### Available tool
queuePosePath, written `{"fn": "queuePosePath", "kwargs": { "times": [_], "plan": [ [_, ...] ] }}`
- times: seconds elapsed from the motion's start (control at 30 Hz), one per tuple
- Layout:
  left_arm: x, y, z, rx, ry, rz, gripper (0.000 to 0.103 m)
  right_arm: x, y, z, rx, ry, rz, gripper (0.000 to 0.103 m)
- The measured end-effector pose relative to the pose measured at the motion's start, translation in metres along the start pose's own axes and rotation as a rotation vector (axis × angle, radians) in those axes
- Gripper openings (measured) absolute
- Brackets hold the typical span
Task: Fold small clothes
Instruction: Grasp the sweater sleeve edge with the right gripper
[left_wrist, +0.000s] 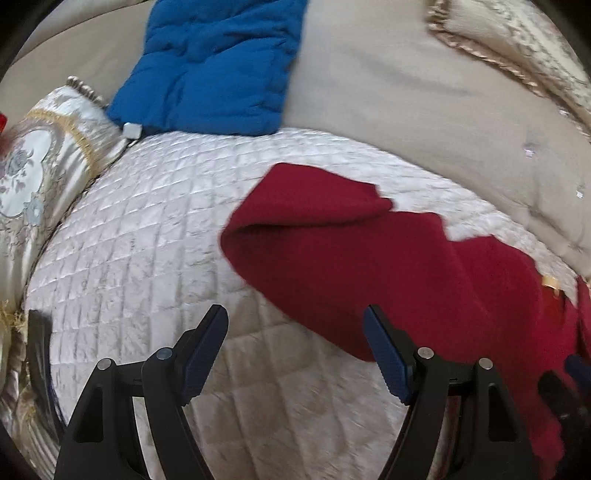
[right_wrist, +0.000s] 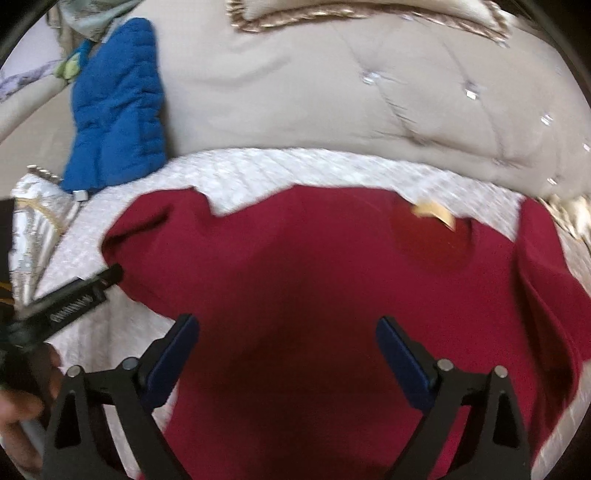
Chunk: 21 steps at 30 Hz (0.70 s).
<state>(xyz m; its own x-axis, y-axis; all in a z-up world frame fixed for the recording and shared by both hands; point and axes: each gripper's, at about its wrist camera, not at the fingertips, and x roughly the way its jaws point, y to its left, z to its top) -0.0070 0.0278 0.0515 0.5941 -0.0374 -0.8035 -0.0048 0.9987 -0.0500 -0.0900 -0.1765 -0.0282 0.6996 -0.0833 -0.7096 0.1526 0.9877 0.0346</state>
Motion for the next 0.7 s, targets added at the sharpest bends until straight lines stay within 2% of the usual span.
{"fn": "queuePosePath", "kwargs": {
  "times": [0.2,0.23,0.3,0.53,0.7],
  "plan": [
    [0.019,0.013,0.003,-0.039,0.051,0.036,0.052,0.021,0.035,0.041,-0.027,0.025,0.22,0.082],
    [0.023,0.014,0.002,-0.042,0.06,0.04,0.052,0.025,0.04,0.047,-0.017,0.035,0.264,0.075],
    [0.026,0.016,0.001,-0.043,0.071,0.055,0.052,0.041,0.051,0.059,0.009,0.058,0.348,0.069],
    [0.038,0.029,-0.002,-0.109,0.106,0.066,0.052,0.106,0.079,0.082,0.097,0.153,0.46,0.068],
    [0.04,0.028,-0.002,-0.112,0.103,0.075,0.052,0.151,0.086,0.092,0.182,0.19,0.48,0.069]
  ]
}}
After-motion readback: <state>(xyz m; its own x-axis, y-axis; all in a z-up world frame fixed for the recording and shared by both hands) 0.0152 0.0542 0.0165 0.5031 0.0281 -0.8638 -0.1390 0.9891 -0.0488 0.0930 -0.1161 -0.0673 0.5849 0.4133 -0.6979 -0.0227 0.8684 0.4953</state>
